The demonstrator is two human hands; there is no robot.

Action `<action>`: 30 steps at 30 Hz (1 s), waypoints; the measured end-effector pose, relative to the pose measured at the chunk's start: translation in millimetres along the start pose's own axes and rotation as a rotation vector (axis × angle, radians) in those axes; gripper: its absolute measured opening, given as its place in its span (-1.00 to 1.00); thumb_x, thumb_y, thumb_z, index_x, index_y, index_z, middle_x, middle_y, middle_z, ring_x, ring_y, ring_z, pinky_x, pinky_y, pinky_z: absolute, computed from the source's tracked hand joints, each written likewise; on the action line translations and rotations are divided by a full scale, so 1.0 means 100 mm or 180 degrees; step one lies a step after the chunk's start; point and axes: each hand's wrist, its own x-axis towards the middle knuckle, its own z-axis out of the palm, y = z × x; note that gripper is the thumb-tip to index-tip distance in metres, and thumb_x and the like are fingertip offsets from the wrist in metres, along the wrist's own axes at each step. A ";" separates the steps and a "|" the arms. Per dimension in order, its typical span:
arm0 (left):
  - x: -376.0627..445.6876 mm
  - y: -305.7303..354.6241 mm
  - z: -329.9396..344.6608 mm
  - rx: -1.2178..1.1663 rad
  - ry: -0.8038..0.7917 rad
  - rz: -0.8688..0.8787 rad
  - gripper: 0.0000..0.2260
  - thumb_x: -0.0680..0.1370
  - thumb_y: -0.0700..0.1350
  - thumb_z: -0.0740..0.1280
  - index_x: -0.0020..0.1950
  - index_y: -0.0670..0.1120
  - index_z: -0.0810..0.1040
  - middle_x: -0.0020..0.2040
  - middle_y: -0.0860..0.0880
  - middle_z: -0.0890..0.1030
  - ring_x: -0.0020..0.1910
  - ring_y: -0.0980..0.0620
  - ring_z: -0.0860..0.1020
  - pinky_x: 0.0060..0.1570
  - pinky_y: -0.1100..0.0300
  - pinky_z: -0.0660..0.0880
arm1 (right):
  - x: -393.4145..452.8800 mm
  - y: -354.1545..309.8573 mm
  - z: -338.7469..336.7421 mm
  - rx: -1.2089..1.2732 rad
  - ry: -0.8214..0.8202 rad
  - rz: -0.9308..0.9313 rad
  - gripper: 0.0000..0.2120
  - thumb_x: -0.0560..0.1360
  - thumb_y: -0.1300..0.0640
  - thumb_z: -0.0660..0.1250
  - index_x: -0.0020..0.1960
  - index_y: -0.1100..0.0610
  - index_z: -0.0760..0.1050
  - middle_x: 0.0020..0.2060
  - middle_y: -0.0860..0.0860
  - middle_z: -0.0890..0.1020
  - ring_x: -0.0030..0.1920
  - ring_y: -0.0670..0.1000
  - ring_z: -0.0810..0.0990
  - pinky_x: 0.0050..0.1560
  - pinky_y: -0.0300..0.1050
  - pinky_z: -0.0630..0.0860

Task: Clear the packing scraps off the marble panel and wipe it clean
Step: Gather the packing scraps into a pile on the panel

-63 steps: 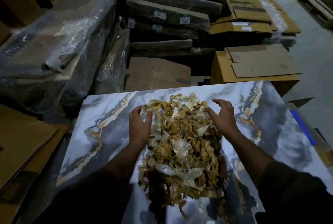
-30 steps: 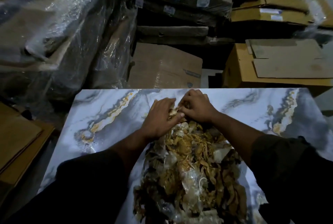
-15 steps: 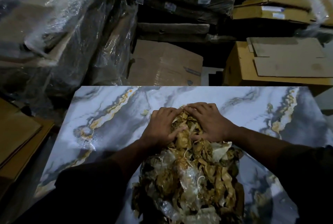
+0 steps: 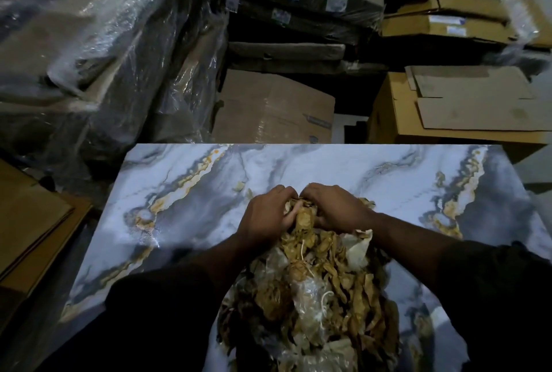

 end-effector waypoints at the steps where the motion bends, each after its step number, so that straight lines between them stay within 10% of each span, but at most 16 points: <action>1: 0.02 0.01 -0.02 -0.0021 0.0021 -0.0048 -0.80 0.60 0.12 0.27 0.05 0.03 0.57 -0.07 0.05 0.61 -0.13 0.00 0.61 -0.21 0.11 0.44 | 0.01 -0.03 -0.03 0.0053 0.0008 0.0058 -0.65 0.46 -0.01 0.43 0.20 0.08 0.53 0.07 0.03 0.59 0.00 0.10 0.61 -0.04 0.03 0.51; 14: -0.03 0.39 -0.66 -0.0713 0.0720 -0.0203 -0.84 0.61 0.07 0.32 -0.03 -0.01 0.57 -0.12 0.11 0.60 -0.12 0.13 0.56 -0.11 0.10 0.49 | -0.21 -0.59 -0.55 0.0501 0.0815 0.0360 -0.70 0.42 0.07 0.42 0.15 0.03 0.59 -0.02 -0.03 0.62 -0.02 0.01 0.58 -0.01 0.00 0.53; 24: -0.95 0.77 -0.78 -0.0568 0.0763 -0.0319 -0.84 0.59 0.12 0.28 0.07 0.09 0.53 -0.01 0.14 0.54 -0.02 0.14 0.58 -0.13 0.18 0.49 | -1.00 -1.31 -0.12 -0.0431 0.1162 0.0724 -0.69 0.40 -0.07 0.40 0.11 -0.04 0.48 -0.08 -0.07 0.47 -0.16 0.02 0.55 -0.37 -0.13 0.30; 30: -1.21 0.77 -0.58 -0.0572 0.0696 -0.0378 -0.79 0.64 0.07 0.23 0.18 0.02 0.53 0.06 0.12 0.49 0.08 0.11 0.52 0.00 0.11 0.50 | -1.07 -1.39 0.40 -0.0172 0.1580 0.1081 -0.67 0.40 0.05 0.44 0.14 0.04 0.52 -0.02 -0.02 0.45 0.01 0.03 0.47 -0.12 -0.11 0.43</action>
